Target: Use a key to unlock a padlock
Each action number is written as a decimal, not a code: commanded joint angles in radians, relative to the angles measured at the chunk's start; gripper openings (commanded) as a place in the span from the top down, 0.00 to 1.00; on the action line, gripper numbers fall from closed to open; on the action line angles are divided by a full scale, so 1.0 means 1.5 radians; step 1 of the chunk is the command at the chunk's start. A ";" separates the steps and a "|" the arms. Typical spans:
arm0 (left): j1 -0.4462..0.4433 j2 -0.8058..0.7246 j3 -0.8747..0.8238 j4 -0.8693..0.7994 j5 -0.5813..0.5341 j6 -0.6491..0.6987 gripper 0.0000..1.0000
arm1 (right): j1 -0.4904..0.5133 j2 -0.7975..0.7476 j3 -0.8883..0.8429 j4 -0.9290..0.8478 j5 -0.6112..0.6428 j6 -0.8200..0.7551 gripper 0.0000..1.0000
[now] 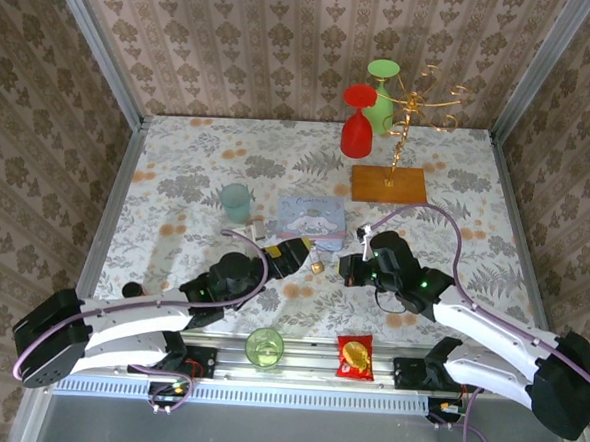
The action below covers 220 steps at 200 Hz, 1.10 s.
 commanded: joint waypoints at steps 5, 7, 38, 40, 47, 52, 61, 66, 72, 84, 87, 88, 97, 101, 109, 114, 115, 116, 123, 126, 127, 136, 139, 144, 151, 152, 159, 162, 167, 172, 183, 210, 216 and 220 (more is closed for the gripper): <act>-0.025 0.014 0.031 0.064 -0.029 -0.110 0.06 | -0.002 -0.027 0.031 0.066 -0.026 0.037 1.00; -0.027 0.015 0.033 0.062 -0.031 -0.117 0.05 | -0.002 -0.028 0.032 0.071 -0.026 0.037 1.00; -0.047 0.033 0.042 0.057 -0.047 -0.177 0.03 | 0.000 -0.054 0.016 0.144 -0.020 0.036 1.00; -0.047 0.035 0.042 0.058 -0.046 -0.181 0.03 | 0.001 -0.055 0.014 0.150 -0.019 0.036 1.00; -0.051 0.044 0.042 0.065 -0.045 -0.197 0.03 | 0.002 -0.060 0.009 0.164 -0.017 0.034 1.00; -0.054 0.052 0.042 0.071 -0.044 -0.206 0.03 | 0.003 -0.063 0.006 0.174 -0.015 0.033 1.00; -0.058 0.066 0.043 0.084 -0.041 -0.223 0.03 | 0.005 -0.067 0.000 0.190 -0.015 0.032 1.00; -0.058 0.074 0.044 0.094 -0.037 -0.229 0.03 | 0.007 -0.067 -0.003 0.199 -0.018 0.031 1.00; -0.059 0.085 0.045 0.108 -0.032 -0.238 0.03 | 0.010 -0.067 -0.007 0.207 -0.020 0.030 1.00; -0.059 0.108 0.050 0.143 -0.020 -0.243 0.04 | 0.019 -0.071 -0.017 0.226 -0.021 0.031 1.00; -0.059 0.114 0.051 0.149 -0.017 -0.246 0.05 | 0.021 -0.073 -0.021 0.234 -0.020 0.032 1.00; -0.059 0.116 0.052 0.150 -0.015 -0.246 0.05 | 0.023 -0.074 -0.022 0.236 -0.019 0.033 1.00; -0.059 0.132 0.056 0.174 -0.007 -0.253 0.04 | 0.032 -0.081 -0.035 0.255 -0.015 0.037 1.00; -0.059 0.140 0.057 0.188 -0.006 -0.252 0.03 | 0.036 -0.084 -0.040 0.260 -0.014 0.038 1.00; -0.060 0.152 0.058 0.211 -0.004 -0.254 0.03 | 0.041 -0.088 -0.047 0.263 -0.010 0.036 1.00; -0.060 0.160 0.058 0.219 -0.004 -0.258 0.03 | 0.041 -0.090 -0.049 0.260 -0.008 0.035 1.00; -0.060 0.161 0.058 0.220 -0.004 -0.258 0.03 | 0.042 -0.090 -0.050 0.259 -0.008 0.035 1.00; -0.060 0.162 0.058 0.223 -0.004 -0.259 0.03 | 0.042 -0.090 -0.050 0.259 -0.008 0.035 1.00; -0.061 0.171 0.055 0.238 -0.008 -0.261 0.03 | 0.043 -0.090 -0.056 0.259 -0.006 0.032 1.00; -0.061 0.174 0.054 0.246 -0.010 -0.260 0.03 | 0.043 -0.090 -0.060 0.261 -0.005 0.031 1.00; -0.062 0.176 0.054 0.249 -0.011 -0.259 0.03 | 0.043 -0.090 -0.061 0.261 -0.005 0.031 1.00; -0.065 0.187 0.051 0.272 -0.019 -0.256 0.05 | 0.043 -0.091 -0.071 0.268 -0.001 0.030 1.00; -0.065 0.190 0.050 0.277 -0.020 -0.256 0.05 | 0.043 -0.091 -0.075 0.270 -0.001 0.030 1.00; -0.067 0.196 0.050 0.285 -0.023 -0.258 0.07 | 0.042 -0.090 -0.080 0.274 -0.002 0.029 1.00; -0.067 0.202 0.051 0.294 -0.022 -0.257 0.09 | 0.043 -0.091 -0.086 0.276 -0.003 0.029 1.00; -0.068 0.203 0.051 0.296 -0.022 -0.257 0.09 | 0.043 -0.090 -0.087 0.277 -0.003 0.028 1.00; -0.068 0.209 0.052 0.302 -0.020 -0.255 0.13 | 0.044 -0.091 -0.095 0.278 -0.002 0.029 1.00; -0.068 0.210 0.054 0.304 -0.018 -0.255 0.16 | 0.043 -0.092 -0.098 0.278 0.000 0.029 1.00; -0.069 0.212 0.054 0.309 -0.016 -0.251 0.19 | 0.044 -0.094 -0.102 0.278 0.002 0.029 1.00; -0.069 0.215 0.054 0.314 -0.015 -0.248 0.22 | 0.044 -0.097 -0.106 0.279 0.005 0.029 1.00; -0.068 0.215 0.052 0.315 -0.016 -0.242 0.24 | 0.045 -0.106 -0.119 0.280 0.010 0.028 1.00; -0.068 0.217 0.047 0.304 -0.022 -0.246 0.31 | 0.045 -0.129 -0.136 0.281 0.021 0.027 1.00; -0.067 0.218 0.047 0.304 -0.019 -0.244 0.34 | 0.045 -0.131 -0.136 0.277 0.023 0.026 1.00; -0.067 0.220 0.048 0.302 -0.019 -0.243 0.35 | 0.045 -0.132 -0.137 0.275 0.023 0.026 1.00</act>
